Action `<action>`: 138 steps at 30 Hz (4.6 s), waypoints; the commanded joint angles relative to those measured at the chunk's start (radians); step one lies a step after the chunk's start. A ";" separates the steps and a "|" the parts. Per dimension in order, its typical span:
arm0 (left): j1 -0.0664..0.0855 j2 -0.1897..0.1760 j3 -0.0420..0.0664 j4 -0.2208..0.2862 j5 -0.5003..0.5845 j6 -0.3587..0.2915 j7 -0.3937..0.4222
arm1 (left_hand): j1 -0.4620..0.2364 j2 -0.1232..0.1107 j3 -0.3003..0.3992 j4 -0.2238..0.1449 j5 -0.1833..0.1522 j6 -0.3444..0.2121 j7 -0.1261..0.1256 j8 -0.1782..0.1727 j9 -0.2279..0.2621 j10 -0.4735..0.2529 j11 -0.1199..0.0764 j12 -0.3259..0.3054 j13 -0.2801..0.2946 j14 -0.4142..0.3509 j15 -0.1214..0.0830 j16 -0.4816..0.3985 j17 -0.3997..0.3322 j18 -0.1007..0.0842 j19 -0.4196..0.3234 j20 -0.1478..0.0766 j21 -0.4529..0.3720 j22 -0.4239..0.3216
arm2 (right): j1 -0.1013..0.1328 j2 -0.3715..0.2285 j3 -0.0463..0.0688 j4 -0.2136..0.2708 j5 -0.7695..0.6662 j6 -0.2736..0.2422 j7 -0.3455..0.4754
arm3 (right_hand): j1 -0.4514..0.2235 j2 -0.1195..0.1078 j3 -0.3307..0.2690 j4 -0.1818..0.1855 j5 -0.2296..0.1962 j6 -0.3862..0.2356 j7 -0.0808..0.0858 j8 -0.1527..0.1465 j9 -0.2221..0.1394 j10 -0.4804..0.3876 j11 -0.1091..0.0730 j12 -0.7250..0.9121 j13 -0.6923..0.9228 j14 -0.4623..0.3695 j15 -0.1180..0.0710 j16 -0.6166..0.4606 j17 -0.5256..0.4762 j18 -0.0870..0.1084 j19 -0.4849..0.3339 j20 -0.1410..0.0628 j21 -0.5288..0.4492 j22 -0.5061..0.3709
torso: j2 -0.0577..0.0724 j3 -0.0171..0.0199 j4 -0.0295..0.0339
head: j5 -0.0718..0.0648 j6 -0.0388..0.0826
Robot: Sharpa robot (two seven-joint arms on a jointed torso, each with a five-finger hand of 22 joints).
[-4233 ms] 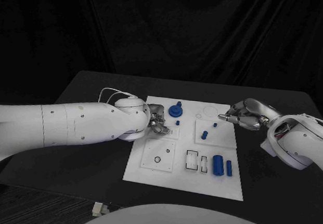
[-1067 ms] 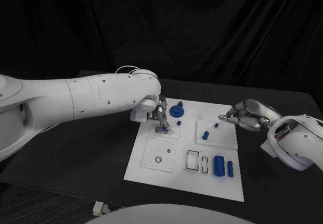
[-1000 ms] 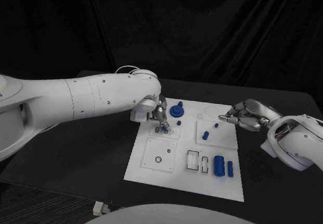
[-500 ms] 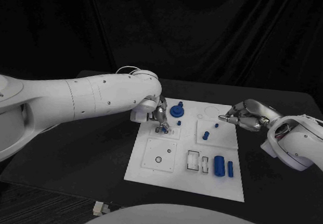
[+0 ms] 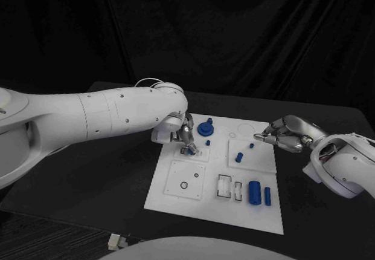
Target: Assemble the parts on the task board
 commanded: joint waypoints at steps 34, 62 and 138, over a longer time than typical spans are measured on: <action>-0.014 0.014 0.001 -0.012 0.008 0.002 0.003 | -0.034 0.015 0.106 -0.110 -0.035 -0.004 -0.005 0.001 0.002 0.022 0.000 -0.019 0.098 0.071 0.005 -0.017 0.193 0.012 0.032 0.001 -0.017 0.219 | -0.002 -0.003 0.001 0.004 -0.002 0.005 -0.006 | 0.013 0.001 -0.004 0.001 0.006 -0.001 -0.008 0.005 0.001 0.095 -0.009 -0.004 0.251 0.065 -0.008 -0.005 0.108 0.016 -0.006 -0.002 -0.003 0.118 | 0.000 0.0000 -0.0003 | -0.003 0.000; -0.020 0.023 0.001 -0.025 0.008 0.013 -0.004 | -0.118 0.022 0.048 -0.117 -0.197 -0.004 -0.004 -0.014 -0.004 0.020 0.003 -0.024 0.094 0.070 0.008 -0.021 0.189 0.012 0.032 0.004 -0.019 0.219 | -0.009 -0.001 0.001 0.001 -0.002 0.011 -0.003 | 0.017 0.003 -0.006 0.002 0.006 -0.002 -0.008 0.006 0.002 0.094 -0.009 -0.005 0.250 0.064 -0.008 -0.006 0.107 0.016 -0.007 -0.002 -0.008 0.116 | 0.000 -0.0001 -0.0002 | -0.003 0.000; -0.022 -0.025 0.001 0.037 -0.044 -0.074 0.017 | -0.071 0.018 0.072 -0.204 -0.095 -0.009 -0.004 -0.021 -0.001 0.019 0.002 -0.032 0.088 0.069 0.006 -0.025 0.185 0.012 0.032 0.002 -0.021 0.218 | -0.011 0.000 0.001 -0.002 -0.002 0.007 -0.003 | 0.018 0.005 -0.010 0.003 0.005 -0.003 -0.008 0.006 0.004 0.094 -0.009 -0.005 0.250 0.065 -0.008 -0.006 0.107 0.016 -0.006 -0.002 -0.011 0.115 | 0.000 0.0003 -0.0001 | -0.002 0.000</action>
